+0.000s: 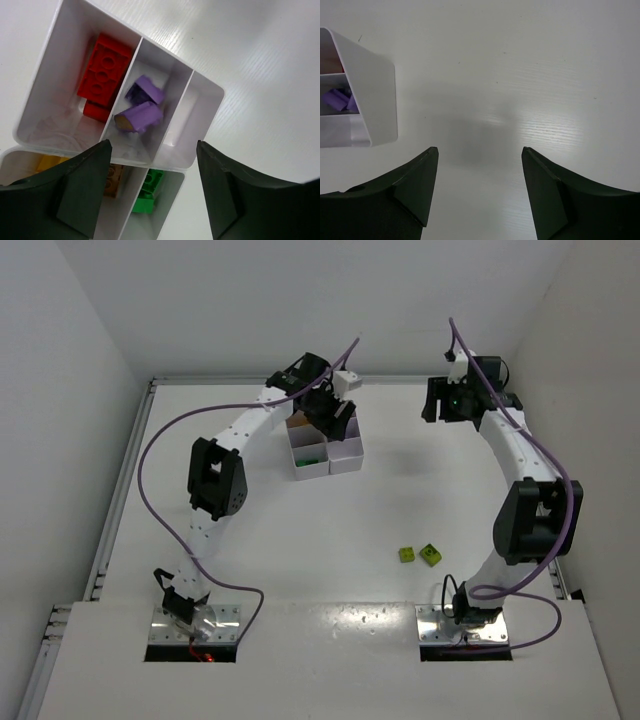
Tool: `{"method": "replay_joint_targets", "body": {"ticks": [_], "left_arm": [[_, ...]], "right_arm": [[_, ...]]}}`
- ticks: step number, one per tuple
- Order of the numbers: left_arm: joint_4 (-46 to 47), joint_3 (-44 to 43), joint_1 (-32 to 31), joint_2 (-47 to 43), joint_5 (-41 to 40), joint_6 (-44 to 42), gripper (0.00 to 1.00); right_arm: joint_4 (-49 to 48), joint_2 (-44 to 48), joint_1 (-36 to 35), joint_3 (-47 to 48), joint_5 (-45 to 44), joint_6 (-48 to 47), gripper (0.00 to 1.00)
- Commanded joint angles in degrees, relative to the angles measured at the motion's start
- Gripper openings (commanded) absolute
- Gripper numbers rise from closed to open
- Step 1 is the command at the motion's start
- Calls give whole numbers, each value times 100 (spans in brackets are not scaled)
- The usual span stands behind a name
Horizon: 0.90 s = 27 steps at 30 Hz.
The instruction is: Sort the legos into containers by color
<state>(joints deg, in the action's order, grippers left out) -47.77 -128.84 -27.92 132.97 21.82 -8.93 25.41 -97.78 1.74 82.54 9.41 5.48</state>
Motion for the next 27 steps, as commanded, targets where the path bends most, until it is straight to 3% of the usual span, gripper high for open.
{"method": "replay_joint_targets", "body": {"ticks": [1, 5, 9, 12, 15, 20, 27], "left_arm": [[65, -90, 41, -367, -82, -56, 76], [872, 620, 155, -1130, 496, 5, 76], [2628, 2437, 156, -2413, 1209, 163, 76], [3096, 3230, 156, -3037, 1263, 321, 76], [3299, 3758, 156, -3355, 1062, 680, 76], [3432, 4217, 208, -3541, 517, 1156, 76], [3687, 4578, 261, -3717, 68, 1517, 76]], "right_arm": [[-141, 154, -59, 8, 158, -160, 68], [619, 154, -60, -45, 901, -949, 66], [2360, 363, -7, -203, 1449, -2496, 61], [3432, 793, 55, -861, 1363, -3849, 60], [3917, 2012, 3, -2018, 959, -5122, 62], [4279, 2956, -366, -2997, 720, -5478, 66], [4087, 3089, -1270, -3719, 176, -4618, 71]]}}
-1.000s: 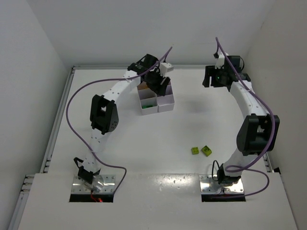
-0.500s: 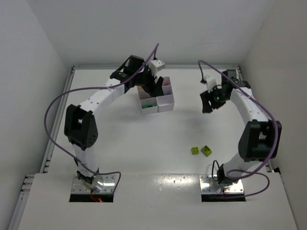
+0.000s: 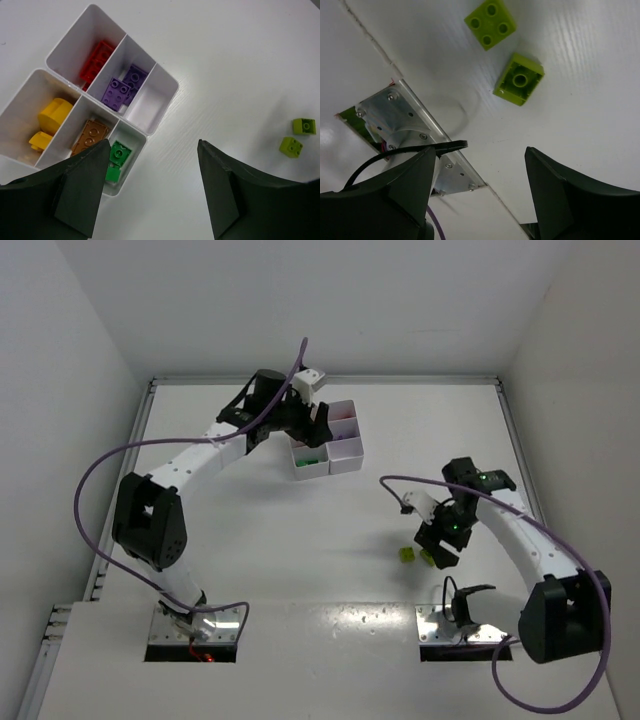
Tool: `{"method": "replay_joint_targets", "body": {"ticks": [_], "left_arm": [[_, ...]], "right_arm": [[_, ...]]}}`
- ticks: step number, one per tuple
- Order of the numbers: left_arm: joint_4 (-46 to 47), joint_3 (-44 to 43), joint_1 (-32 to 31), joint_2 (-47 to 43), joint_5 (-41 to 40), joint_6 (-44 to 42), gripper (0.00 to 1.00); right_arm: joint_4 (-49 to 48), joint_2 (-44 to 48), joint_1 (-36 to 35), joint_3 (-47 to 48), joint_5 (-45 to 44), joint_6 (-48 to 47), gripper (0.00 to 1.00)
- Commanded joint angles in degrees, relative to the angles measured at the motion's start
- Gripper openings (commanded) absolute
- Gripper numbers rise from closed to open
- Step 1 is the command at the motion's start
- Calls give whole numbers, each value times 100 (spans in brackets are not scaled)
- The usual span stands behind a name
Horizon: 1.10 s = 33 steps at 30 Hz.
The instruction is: Sort the legos into containers by color
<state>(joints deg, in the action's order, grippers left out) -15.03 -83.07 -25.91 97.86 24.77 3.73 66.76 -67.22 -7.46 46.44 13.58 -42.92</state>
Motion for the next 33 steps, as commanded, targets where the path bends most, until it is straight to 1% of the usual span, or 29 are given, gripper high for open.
{"method": "replay_joint_targets", "body": {"ticks": [1, 2, 4, 6, 8, 10, 16, 18, 21, 26, 31, 32, 33], "left_arm": [[413, 53, 60, -259, -227, 251, 76], [413, 54, 60, -259, -227, 251, 76], [413, 54, 60, -259, -280, 251, 76], [413, 115, 60, -321, -341, 251, 76], [413, 176, 60, -382, -394, 251, 76], [413, 177, 60, -444, -456, 251, 76], [413, 291, 113, -619, -746, 181, 76], [413, 291, 113, -619, -807, 181, 76], [413, 344, 113, -619, -808, 181, 76], [413, 292, 113, -619, -860, 128, 76], [413, 177, 165, -505, -860, 67, 76], [413, 125, 165, -505, -860, 67, 76], [413, 124, 165, -453, -860, 67, 76]], "right_arm": [[-188, -19, -474, -161, -321, 274, 73], [-329, -89, -571, -161, -426, 510, 73], [-567, -308, -922, -161, -681, 670, 73], [-734, -756, -1159, -109, -743, 995, 73], [-875, -1124, -1266, -47, -866, 1345, 73], [-1156, -1293, -1337, -47, -989, 1566, 73], [-1297, -1987, -1442, 207, -1394, 2076, 73], [-1437, -2189, -1442, 278, -1647, 2199, 73], [-1499, -2365, -1442, 339, -1806, 2340, 73], [-1499, -2594, -1548, 340, -1912, 2402, 73], [-1560, -2647, -1671, 120, -2132, 2402, 69], [-1613, -2647, -1671, 51, -2193, 2402, 65], [-1614, -2699, -1671, -11, -2272, 2454, 63]]}}
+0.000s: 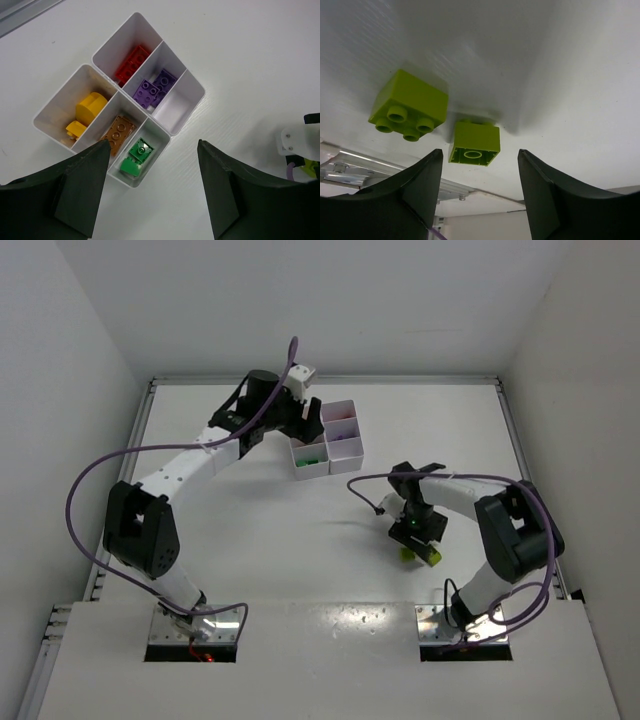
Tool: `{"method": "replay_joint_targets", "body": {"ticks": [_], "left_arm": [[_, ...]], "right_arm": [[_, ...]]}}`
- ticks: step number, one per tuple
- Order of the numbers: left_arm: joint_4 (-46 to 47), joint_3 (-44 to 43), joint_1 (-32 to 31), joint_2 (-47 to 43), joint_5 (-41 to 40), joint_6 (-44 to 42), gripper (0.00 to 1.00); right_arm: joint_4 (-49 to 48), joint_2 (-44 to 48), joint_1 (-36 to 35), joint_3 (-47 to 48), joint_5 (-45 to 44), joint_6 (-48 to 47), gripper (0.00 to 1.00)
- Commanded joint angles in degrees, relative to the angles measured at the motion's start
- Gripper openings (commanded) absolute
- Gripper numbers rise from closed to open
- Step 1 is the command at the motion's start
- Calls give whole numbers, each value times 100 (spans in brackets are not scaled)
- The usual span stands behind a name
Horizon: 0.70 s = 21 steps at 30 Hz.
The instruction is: Sort the legos into containers by color
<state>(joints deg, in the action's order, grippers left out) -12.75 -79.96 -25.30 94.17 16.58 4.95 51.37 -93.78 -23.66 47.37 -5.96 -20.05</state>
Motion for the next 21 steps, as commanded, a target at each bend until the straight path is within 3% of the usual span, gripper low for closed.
{"method": "replay_joint_targets", "body": {"ticks": [1, 11, 14, 15, 18, 21], "left_arm": [[186, -186, 104, -83, -41, -56, 76], [186, -301, 157, 22, -41, -108, 76], [186, -301, 157, 22, 12, -169, 76], [186, -301, 157, 22, 12, -170, 76], [186, -231, 157, 22, 424, -362, 76], [264, 154, 157, -249, 916, -504, 76]], "right_arm": [[-136, -44, -51, -184, -371, 168, 61], [-549, -290, -51, -457, -775, 221, 51], [-550, -290, -51, -379, -706, 221, 26], [-550, -290, -51, -274, -592, 221, 12], [-260, -159, -51, 155, -145, 221, 1], [178, 105, 115, 892, 452, 221, 0]]}}
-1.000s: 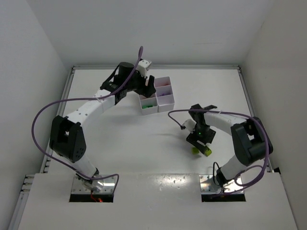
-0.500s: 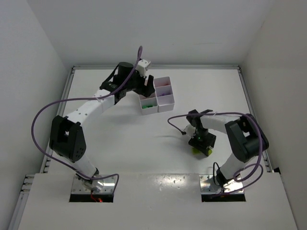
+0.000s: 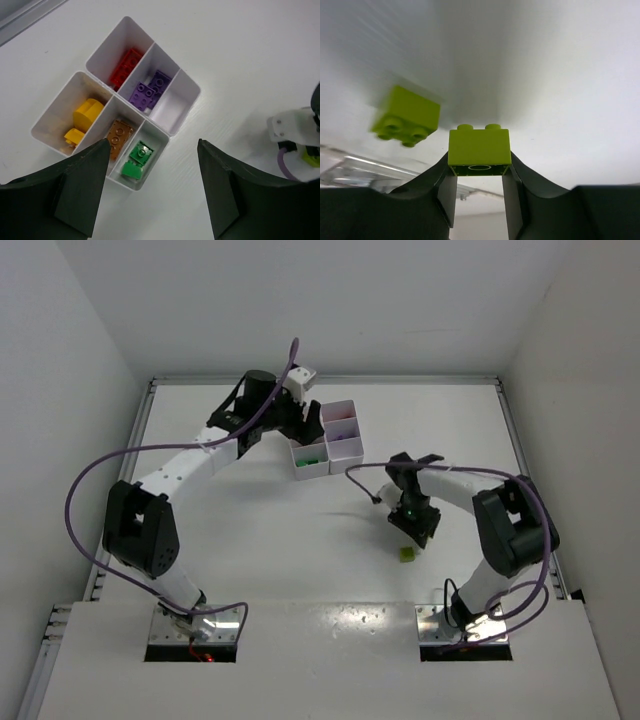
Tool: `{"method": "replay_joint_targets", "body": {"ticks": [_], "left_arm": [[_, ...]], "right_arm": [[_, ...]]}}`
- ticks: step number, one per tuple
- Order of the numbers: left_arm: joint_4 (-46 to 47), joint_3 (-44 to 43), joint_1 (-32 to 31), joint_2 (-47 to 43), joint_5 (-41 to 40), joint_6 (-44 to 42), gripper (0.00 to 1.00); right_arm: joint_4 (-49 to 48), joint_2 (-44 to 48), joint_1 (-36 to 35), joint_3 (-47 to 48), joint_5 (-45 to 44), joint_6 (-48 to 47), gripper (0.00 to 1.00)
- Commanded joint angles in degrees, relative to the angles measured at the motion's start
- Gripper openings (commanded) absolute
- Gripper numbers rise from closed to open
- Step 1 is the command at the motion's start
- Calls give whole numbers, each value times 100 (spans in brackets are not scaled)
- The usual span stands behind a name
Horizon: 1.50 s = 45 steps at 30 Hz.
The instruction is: Sort the legos into containers by color
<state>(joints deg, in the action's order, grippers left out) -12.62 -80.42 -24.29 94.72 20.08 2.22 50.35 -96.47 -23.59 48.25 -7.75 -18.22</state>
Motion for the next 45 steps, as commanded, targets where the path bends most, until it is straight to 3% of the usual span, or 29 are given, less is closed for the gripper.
{"method": "replay_joint_targets", "body": {"ticks": [1, 5, 8, 12, 14, 16, 20, 25, 33, 45], "left_arm": [[321, 316, 56, -383, 689, -283, 76], [322, 703, 56, -647, 1593, -144, 76], [375, 1019, 56, -787, 2288, -20, 76], [375, 1327, -329, -920, 2729, -300, 76], [375, 1328, -740, -763, 2660, -589, 75], [199, 1161, -1093, -482, 1942, -714, 73], [-267, 302, -1919, 493, 1263, -986, 73], [-373, -96, -2316, 1407, 1060, -1153, 73], [-504, -96, -3151, 2085, 1077, -1707, 73], [-381, -571, -3565, 2718, 981, -1708, 79]], "right_arm": [[283, 470, 179, 965, 721, 38, 0], [274, 1067, 531, 1931, 1362, 108, 0], [90, 1297, 777, 2284, 1785, 773, 0], [-332, 1263, 1390, 2495, 1154, 1644, 0], [-464, 1131, 1769, 2697, 1074, 2170, 0], [-525, 885, 2347, 2943, 1074, 2488, 0], [-526, 524, 2983, 3322, 1126, 2859, 0], [-578, 462, 3238, 3490, 1276, 2973, 0], [-526, 567, 3519, 3490, 1451, 2859, 0], [-474, 682, 3748, 3375, 1566, 2806, 0]]}}
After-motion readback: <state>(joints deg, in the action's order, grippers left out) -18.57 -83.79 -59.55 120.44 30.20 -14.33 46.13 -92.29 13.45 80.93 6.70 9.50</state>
